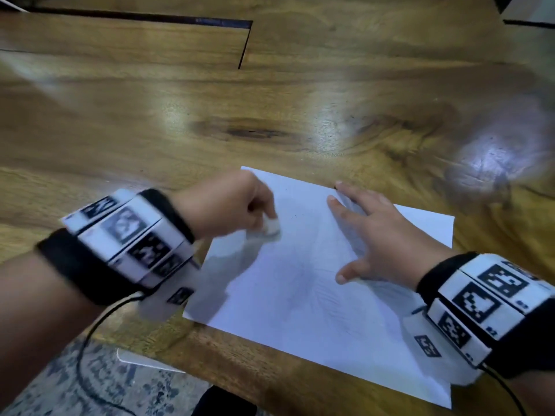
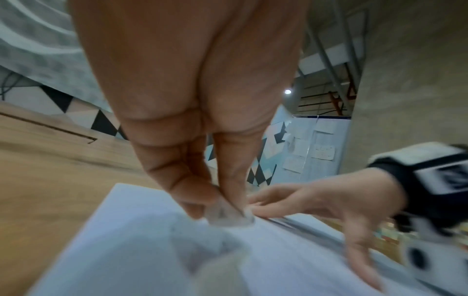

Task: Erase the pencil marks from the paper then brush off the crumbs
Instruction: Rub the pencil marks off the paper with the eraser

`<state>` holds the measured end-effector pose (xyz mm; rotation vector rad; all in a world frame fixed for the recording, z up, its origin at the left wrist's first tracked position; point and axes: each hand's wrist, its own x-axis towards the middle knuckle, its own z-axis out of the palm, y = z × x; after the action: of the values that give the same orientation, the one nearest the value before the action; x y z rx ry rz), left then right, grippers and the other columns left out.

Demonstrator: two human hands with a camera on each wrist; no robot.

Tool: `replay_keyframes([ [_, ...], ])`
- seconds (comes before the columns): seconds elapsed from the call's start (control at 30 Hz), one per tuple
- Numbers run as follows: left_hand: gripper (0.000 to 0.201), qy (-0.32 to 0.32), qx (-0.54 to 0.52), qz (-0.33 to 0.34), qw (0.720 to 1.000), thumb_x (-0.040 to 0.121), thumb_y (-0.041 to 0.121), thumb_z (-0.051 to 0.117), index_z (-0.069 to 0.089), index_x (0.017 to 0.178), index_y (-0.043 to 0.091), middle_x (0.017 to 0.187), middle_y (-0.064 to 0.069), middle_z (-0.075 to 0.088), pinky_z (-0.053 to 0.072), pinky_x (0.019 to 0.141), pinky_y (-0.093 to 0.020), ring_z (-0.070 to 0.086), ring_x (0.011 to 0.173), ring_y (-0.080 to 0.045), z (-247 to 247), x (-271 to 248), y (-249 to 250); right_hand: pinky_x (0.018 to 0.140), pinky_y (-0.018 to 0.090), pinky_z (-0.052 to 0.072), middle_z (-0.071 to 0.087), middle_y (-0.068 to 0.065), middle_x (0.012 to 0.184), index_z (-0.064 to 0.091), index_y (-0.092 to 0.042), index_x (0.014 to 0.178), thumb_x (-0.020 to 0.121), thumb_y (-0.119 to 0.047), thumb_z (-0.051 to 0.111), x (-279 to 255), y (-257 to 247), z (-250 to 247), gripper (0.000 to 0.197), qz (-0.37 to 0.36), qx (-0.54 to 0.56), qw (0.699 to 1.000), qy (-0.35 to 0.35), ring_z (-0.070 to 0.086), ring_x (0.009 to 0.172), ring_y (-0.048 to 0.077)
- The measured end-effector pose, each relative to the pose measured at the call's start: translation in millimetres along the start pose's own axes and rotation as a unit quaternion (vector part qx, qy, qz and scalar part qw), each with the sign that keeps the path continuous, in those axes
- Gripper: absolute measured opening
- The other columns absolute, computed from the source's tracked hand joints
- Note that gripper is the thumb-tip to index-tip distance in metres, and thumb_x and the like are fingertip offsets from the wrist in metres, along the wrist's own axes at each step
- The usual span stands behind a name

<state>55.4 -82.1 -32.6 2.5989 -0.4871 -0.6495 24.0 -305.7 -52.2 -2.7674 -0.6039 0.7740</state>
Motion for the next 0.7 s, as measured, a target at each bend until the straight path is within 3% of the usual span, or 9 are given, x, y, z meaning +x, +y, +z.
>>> replay_keyframes([
  [0.07, 0.018, 0.054, -0.002, -0.004, 0.999, 0.074, 0.004, 0.063, 0.071, 0.087, 0.014, 0.075, -0.006, 0.068, 0.038, 0.053, -0.014, 0.054, 0.065, -0.016, -3, 25, 7, 0.111, 0.018, 0.004, -0.012, -0.013, 0.154, 0.004, -0.025, 0.148, 0.062, -0.050, 0.076, 0, 0, 0, 0.115, -0.004, 0.001, 1.000, 0.004, -0.007, 0.139, 0.010],
  [0.1, 0.017, 0.076, 0.002, -0.005, 0.997, 0.074, 0.006, 0.064, 0.070, 0.089, 0.012, 0.076, -0.008, 0.068, 0.033, 0.048, -0.017, 0.052, 0.065, -0.016, -3, 35, 10, 0.110, 0.018, 0.005, -0.008, -0.013, 0.153, 0.004, -0.024, 0.148, 0.063, -0.050, 0.076, -1, 0, 0, 0.115, -0.006, 0.000, 1.000, 0.005, -0.005, 0.139, 0.011],
  [0.2, 0.015, 0.106, 0.021, -0.008, 0.994, 0.076, 0.015, 0.065, 0.069, 0.089, 0.009, 0.078, -0.007, 0.065, 0.026, 0.054, -0.022, 0.050, 0.069, -0.017, 1, 45, 19, 0.111, 0.019, 0.011, 0.002, -0.011, 0.149, 0.006, -0.023, 0.148, 0.063, -0.052, 0.075, -1, 0, -1, 0.114, -0.006, -0.006, 1.000, 0.005, 0.004, 0.136, 0.014],
  [0.27, 0.011, 0.111, 0.028, 0.028, 0.993, 0.077, 0.016, 0.066, 0.069, 0.084, 0.009, 0.076, -0.006, 0.063, 0.023, 0.054, -0.022, 0.048, 0.068, -0.017, 9, 36, 18, 0.111, 0.021, 0.013, 0.004, -0.011, 0.148, 0.006, -0.023, 0.148, 0.063, -0.052, 0.075, -1, 0, -1, 0.113, -0.004, -0.005, 1.000, 0.007, 0.006, 0.135, 0.014],
  [0.33, 0.007, 0.064, 0.032, 0.068, 0.995, 0.077, 0.017, 0.068, 0.069, 0.078, 0.011, 0.070, -0.002, 0.058, 0.024, 0.053, -0.025, 0.046, 0.067, -0.016, 20, 17, 16, 0.112, 0.022, 0.014, 0.005, -0.009, 0.148, 0.005, -0.026, 0.148, 0.064, -0.052, 0.075, -1, 0, -1, 0.112, -0.005, -0.006, 1.000, 0.004, 0.006, 0.135, 0.015],
  [0.43, 0.007, -0.025, 0.027, 0.088, 0.995, 0.075, 0.019, 0.069, 0.071, 0.079, 0.013, 0.068, 0.005, 0.051, 0.030, 0.057, -0.011, 0.046, 0.068, -0.014, 27, 3, 12, 0.111, 0.028, 0.018, 0.005, -0.007, 0.147, 0.005, -0.035, 0.146, 0.066, -0.052, 0.073, -1, -2, -3, 0.107, -0.006, -0.018, 1.000, -0.005, 0.007, 0.133, 0.017],
  [0.5, 0.009, 0.009, 0.022, 0.081, 0.996, 0.074, 0.016, 0.070, 0.072, 0.082, 0.015, 0.068, 0.006, 0.053, 0.030, 0.057, -0.013, 0.049, 0.070, -0.015, 22, 14, 11, 0.111, 0.028, 0.019, 0.004, -0.007, 0.146, 0.005, -0.037, 0.146, 0.066, -0.051, 0.073, 0, -4, -4, 0.106, -0.004, -0.026, 1.000, -0.009, 0.007, 0.132, 0.018],
  [0.6, 0.012, 0.102, 0.034, 0.046, 0.993, 0.077, 0.018, 0.068, 0.070, 0.086, 0.010, 0.075, -0.003, 0.060, 0.027, 0.057, -0.023, 0.048, 0.069, -0.017, 11, 38, 14, 0.112, 0.028, 0.019, 0.003, -0.007, 0.146, 0.003, -0.037, 0.146, 0.066, -0.052, 0.073, 1, -5, -4, 0.107, 0.002, -0.035, 0.999, -0.014, 0.007, 0.132, 0.018],
  [0.7, 0.012, 0.094, 0.050, 0.093, 0.990, 0.077, 0.022, 0.065, 0.068, 0.078, 0.009, 0.074, -0.006, 0.063, 0.023, 0.056, -0.024, 0.048, 0.067, -0.019, 18, 26, 9, 0.112, 0.028, 0.017, -0.004, -0.010, 0.149, 0.003, -0.037, 0.146, 0.066, -0.052, 0.073, 2, -5, -4, 0.108, 0.002, -0.040, 0.999, -0.017, 0.005, 0.132, 0.019],
])
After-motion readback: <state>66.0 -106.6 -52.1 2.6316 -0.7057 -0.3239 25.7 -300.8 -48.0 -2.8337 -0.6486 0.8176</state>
